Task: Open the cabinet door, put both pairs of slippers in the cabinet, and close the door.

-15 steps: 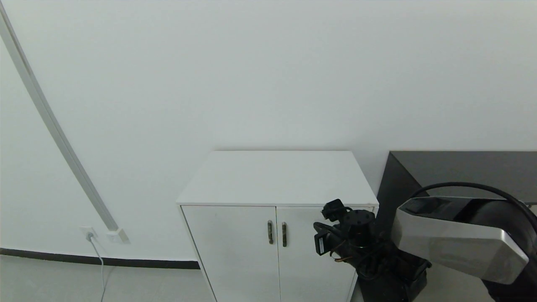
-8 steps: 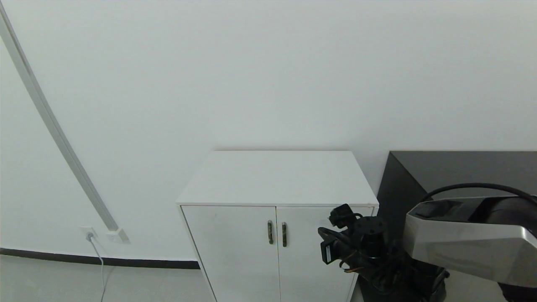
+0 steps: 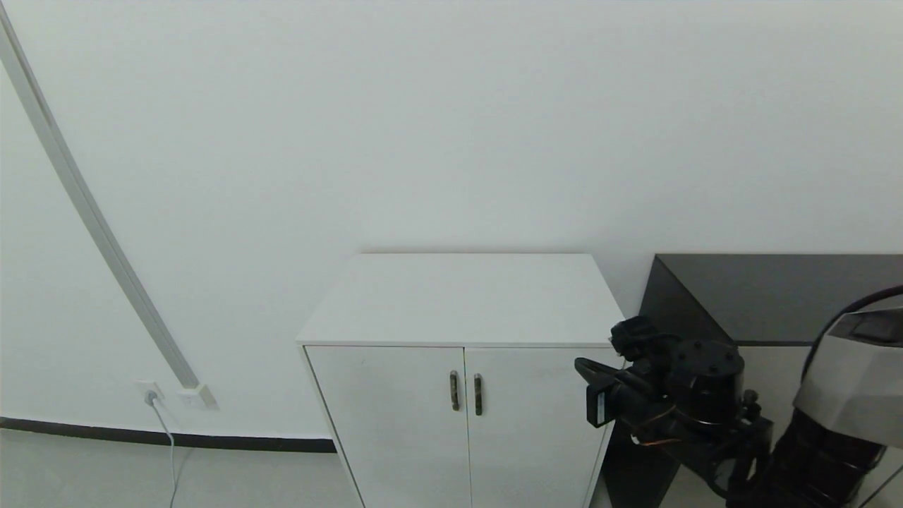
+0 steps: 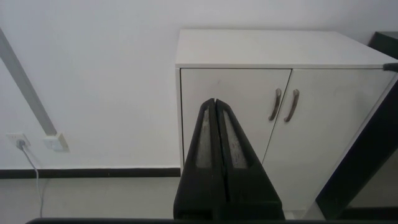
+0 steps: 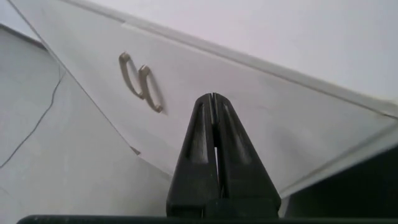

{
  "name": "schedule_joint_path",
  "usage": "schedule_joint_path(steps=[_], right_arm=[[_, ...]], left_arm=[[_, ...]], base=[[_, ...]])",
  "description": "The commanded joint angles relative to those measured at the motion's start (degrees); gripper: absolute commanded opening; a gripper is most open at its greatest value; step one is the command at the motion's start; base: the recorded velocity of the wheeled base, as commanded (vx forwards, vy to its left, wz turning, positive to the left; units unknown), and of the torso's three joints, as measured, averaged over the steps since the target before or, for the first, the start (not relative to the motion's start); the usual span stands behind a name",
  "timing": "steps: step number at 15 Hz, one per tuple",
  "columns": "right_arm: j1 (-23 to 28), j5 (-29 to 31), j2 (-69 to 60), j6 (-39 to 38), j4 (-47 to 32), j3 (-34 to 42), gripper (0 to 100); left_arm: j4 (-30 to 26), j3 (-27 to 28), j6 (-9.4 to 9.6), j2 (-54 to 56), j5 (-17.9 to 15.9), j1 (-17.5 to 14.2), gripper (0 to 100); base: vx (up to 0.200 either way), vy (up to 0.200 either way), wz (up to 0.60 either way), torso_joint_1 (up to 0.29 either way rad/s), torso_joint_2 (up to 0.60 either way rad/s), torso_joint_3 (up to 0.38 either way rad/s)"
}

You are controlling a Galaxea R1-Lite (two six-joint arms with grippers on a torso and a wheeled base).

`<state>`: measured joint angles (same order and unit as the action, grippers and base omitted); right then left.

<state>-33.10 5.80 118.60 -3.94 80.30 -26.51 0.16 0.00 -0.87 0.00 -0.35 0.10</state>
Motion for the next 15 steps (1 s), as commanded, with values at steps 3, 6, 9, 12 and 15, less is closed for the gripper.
schedule_joint_path(steps=[3,6,9,12,15], right_arm=[[5.7,0.1,-12.2,3.1,0.0,9.8,0],[9.3,0.1,-18.0,3.7,-0.1,16.1,0],[13.5,0.1,-26.4,5.6,-0.1,24.1,0],[17.6,0.0,-36.2,5.7,-7.1,26.4,0],[18.7,-0.3,-54.1,5.7,-26.2,25.7,0]], left_arm=[[0.0,0.0,-0.01,0.0,0.0,0.0,0],[0.0,0.0,-0.01,0.0,0.0,0.0,0],[0.0,0.0,-0.01,0.0,0.0,0.0,0],[0.0,0.0,-0.01,0.0,0.0,0.0,0],[0.0,0.0,0.07,0.0,0.0,0.0,0]], base=[[0.000,0.000,0.00,0.000,0.00,0.000],[0.000,0.000,0.00,0.000,0.00,0.000],[0.000,0.000,0.00,0.000,0.00,0.000],[0.000,0.000,0.00,0.000,0.00,0.000],[0.000,0.000,0.00,0.000,0.00,0.000]])
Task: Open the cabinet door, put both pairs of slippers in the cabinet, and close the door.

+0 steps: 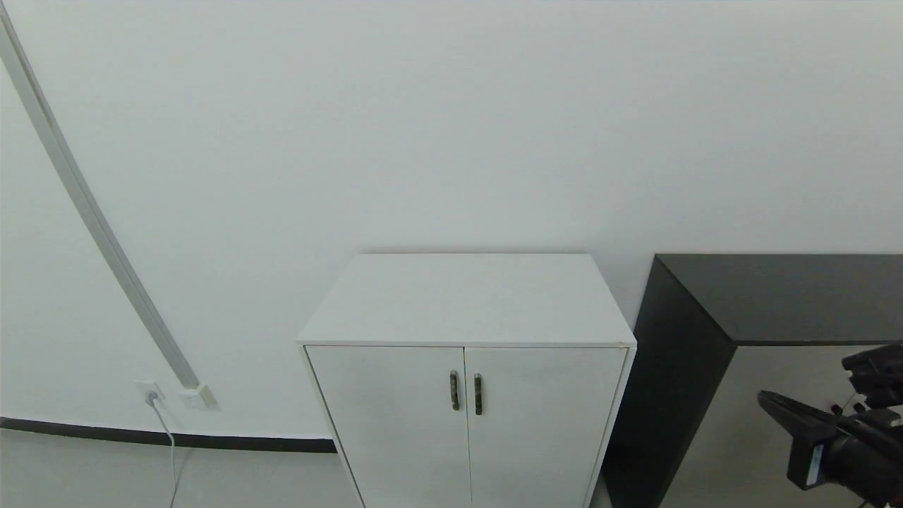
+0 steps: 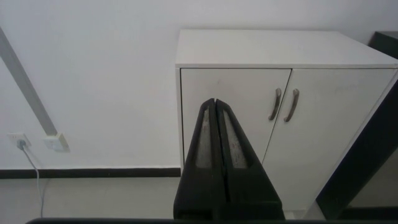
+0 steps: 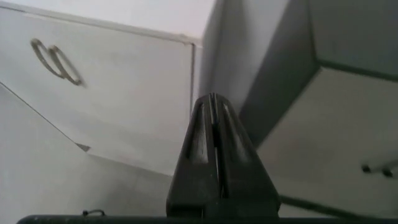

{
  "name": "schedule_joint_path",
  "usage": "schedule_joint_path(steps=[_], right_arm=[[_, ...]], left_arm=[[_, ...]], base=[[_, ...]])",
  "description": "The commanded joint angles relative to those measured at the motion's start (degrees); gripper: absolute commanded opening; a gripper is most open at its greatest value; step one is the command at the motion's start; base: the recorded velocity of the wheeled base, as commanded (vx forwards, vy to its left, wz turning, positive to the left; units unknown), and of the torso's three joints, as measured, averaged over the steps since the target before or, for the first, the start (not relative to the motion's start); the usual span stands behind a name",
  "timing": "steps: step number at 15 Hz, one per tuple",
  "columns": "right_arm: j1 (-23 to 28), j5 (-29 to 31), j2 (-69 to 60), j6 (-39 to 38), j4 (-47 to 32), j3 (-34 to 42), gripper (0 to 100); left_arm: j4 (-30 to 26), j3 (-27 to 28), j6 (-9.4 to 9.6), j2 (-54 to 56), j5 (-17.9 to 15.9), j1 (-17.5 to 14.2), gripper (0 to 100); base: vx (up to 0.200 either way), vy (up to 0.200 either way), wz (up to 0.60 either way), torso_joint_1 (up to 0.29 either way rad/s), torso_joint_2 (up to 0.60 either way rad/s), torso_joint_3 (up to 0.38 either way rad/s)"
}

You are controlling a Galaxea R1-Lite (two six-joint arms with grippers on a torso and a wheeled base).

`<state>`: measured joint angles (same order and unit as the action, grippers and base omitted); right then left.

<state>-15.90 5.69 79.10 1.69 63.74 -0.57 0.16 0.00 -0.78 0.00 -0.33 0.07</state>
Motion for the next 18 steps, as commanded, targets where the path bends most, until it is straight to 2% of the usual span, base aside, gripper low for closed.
schedule_joint_path(steps=[1,4,5,6,7,9,13,18], right_arm=[[1.5,-0.2,-18.2,0.1,-13.6,-0.7,0],[1.4,-0.9,-36.1,0.0,-38.3,-5.5,0],[1.4,-1.8,-41.0,-0.1,-45.4,-6.9,0],[1.4,-2.3,-43.5,0.0,-48.7,-7.6,0],[1.4,-3.1,-48.7,-0.1,-56.4,-9.2,0],[1.2,-3.4,-52.5,-0.1,-60.2,-9.2,0],[1.1,-5.9,-57.9,-0.7,-60.3,-2.6,0],[1.1,-9.2,-60.6,-0.7,-60.7,0.5,0]], left_arm=[[0.0,0.0,-0.01,0.0,0.0,0.0,0],[0.0,0.0,0.08,0.0,0.0,0.0,0],[0.0,0.0,0.08,0.0,0.0,0.0,0],[0.0,0.0,0.08,-0.1,0.0,0.0,0],[0.0,0.0,0.08,0.0,0.0,0.0,0],[0.0,0.0,-0.01,0.0,0.0,0.0,0],[0.0,0.0,-0.01,0.0,0.0,0.0,0],[0.0,0.0,-0.01,0.0,0.0,0.0,0]], base=[[0.000,0.000,0.00,0.000,0.00,0.000],[0.000,0.000,0.00,0.000,0.00,0.000],[0.000,0.000,0.00,0.000,0.00,0.000],[0.000,0.000,0.00,0.000,0.00,0.000],[0.000,0.000,0.00,0.000,0.00,0.000],[0.000,0.000,0.00,0.000,0.00,0.000],[0.000,0.000,0.00,0.000,0.00,0.000],[0.000,0.000,0.00,0.000,0.00,0.000]])
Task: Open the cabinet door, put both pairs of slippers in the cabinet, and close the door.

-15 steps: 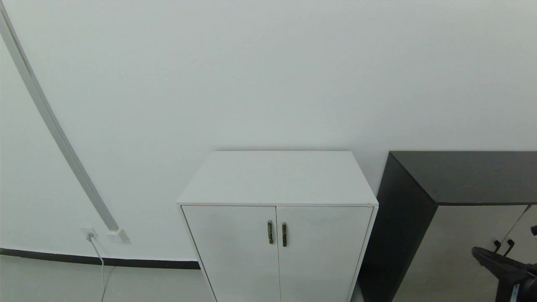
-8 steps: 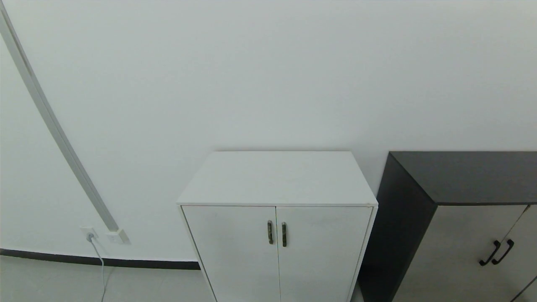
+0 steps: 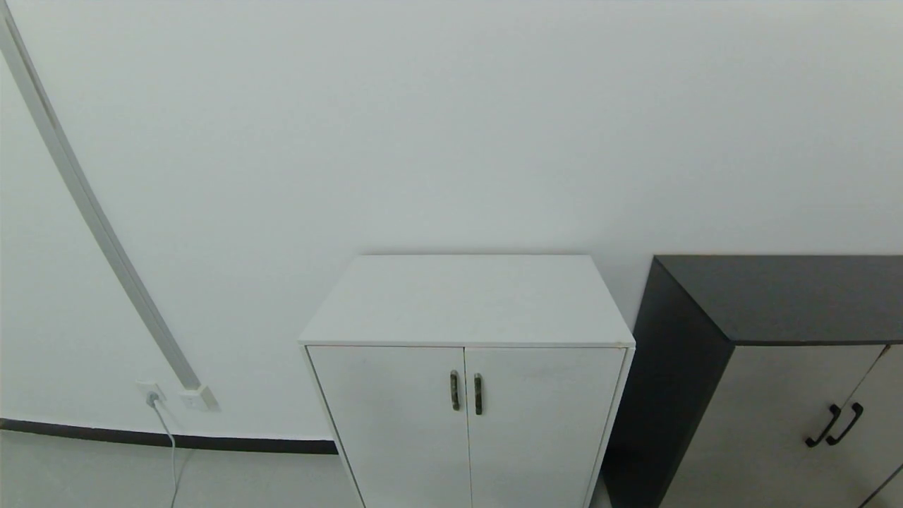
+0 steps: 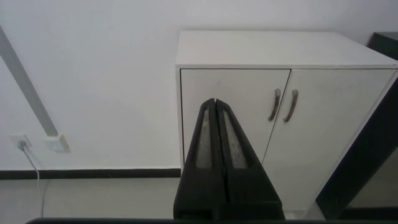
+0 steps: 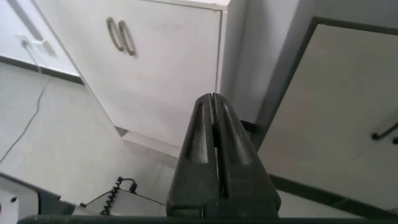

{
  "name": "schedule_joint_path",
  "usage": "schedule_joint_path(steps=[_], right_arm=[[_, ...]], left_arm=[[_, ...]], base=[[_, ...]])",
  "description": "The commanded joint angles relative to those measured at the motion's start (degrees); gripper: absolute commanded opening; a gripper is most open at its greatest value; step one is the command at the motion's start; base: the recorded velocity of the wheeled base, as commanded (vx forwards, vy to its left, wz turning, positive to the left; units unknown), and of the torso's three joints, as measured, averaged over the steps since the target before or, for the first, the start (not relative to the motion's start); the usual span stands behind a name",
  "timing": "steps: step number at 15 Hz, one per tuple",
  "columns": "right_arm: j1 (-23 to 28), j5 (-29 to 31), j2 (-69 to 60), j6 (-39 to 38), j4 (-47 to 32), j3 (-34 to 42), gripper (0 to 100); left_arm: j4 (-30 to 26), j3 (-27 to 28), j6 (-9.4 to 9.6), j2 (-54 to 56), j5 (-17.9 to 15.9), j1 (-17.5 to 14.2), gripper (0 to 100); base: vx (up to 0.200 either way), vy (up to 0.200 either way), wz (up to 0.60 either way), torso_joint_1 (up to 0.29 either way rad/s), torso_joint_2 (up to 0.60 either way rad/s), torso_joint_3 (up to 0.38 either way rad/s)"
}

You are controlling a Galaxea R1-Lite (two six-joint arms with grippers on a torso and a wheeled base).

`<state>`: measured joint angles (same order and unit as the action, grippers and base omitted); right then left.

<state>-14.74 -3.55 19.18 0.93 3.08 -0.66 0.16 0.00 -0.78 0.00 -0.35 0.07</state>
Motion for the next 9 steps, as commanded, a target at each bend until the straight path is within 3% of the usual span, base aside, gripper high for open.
schedule_joint_path(steps=[1,9], right_arm=[[0.0,0.1,-0.5,0.0,-0.2,0.6,0],[-0.2,1.2,-0.5,1.0,-2.5,0.2,0]], left_arm=[[0.0,0.0,-0.01,0.0,0.0,0.0,0],[0.0,0.0,-0.10,0.0,0.0,0.0,0]], base=[[0.000,0.000,0.00,0.000,0.00,0.000],[0.000,0.000,0.00,0.000,0.00,0.000]])
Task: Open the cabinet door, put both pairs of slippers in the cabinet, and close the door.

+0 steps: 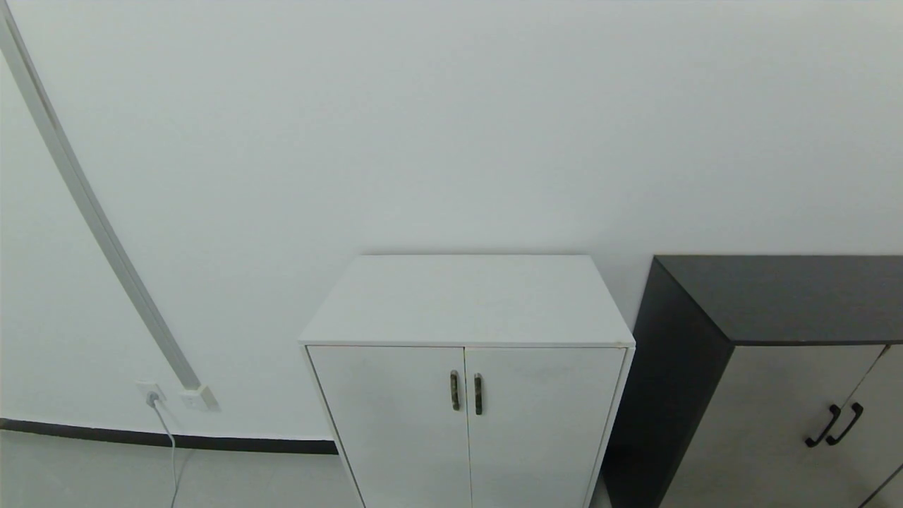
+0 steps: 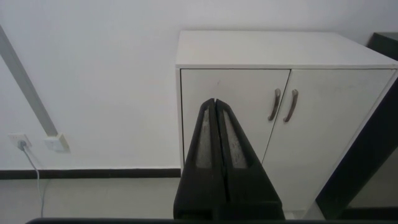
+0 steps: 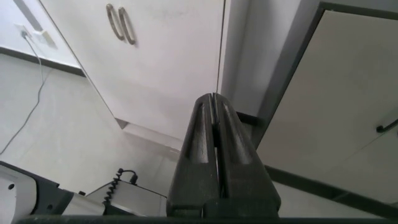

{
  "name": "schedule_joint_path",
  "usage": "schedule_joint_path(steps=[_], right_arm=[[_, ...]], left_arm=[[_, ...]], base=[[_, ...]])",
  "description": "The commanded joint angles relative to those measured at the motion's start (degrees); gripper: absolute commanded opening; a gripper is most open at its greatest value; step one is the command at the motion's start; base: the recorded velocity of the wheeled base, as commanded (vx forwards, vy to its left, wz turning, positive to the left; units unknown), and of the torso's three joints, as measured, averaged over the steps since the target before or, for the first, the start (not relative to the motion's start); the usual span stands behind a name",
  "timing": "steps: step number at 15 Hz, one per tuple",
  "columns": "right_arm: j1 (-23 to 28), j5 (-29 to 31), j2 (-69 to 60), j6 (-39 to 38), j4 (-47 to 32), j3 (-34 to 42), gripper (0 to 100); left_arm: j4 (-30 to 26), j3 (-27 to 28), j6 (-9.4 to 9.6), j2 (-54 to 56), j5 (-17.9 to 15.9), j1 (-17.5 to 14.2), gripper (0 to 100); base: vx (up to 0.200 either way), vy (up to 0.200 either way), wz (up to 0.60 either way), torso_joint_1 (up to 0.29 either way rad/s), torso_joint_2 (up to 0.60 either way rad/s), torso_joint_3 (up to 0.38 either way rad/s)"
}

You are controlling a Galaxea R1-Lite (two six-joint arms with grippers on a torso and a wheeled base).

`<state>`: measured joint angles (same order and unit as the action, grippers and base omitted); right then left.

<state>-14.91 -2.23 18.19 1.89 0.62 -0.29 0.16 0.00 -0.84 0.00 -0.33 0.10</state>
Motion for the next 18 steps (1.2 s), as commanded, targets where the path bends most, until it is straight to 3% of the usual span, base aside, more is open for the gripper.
schedule_joint_path(steps=[1,3,5,9,14,18], right_arm=[[0.0,0.2,0.7,0.9,0.0,-0.1,0],[-0.4,0.4,1.4,0.4,-0.2,-0.1,0],[2.4,4.9,0.6,0.0,-0.2,-0.1,0],[9.3,4.3,-6.9,0.0,-0.3,-0.1,0],[10.5,4.8,-12.6,-1.2,-0.5,0.0,0],[16.1,4.3,-13.7,0.0,-0.5,-0.1,0]], left_arm=[[0.0,0.0,-0.04,0.0,0.0,0.0,0],[0.0,0.0,-0.04,0.0,0.0,0.0,0],[0.0,0.0,-0.04,0.0,0.0,0.0,0],[0.0,0.0,-0.13,0.0,0.1,0.0,0],[0.0,0.0,-0.13,0.0,0.1,0.0,0],[0.0,0.0,-0.13,0.0,0.1,0.0,0]], base=[[0.000,0.000,0.00,0.000,0.00,0.000],[0.000,0.000,0.00,0.000,0.00,0.000],[0.000,0.000,0.00,0.000,0.00,0.000],[0.000,0.000,0.00,0.000,0.00,0.000],[0.000,0.000,0.00,0.000,0.00,0.000],[0.000,0.000,0.00,0.000,0.00,0.000]])
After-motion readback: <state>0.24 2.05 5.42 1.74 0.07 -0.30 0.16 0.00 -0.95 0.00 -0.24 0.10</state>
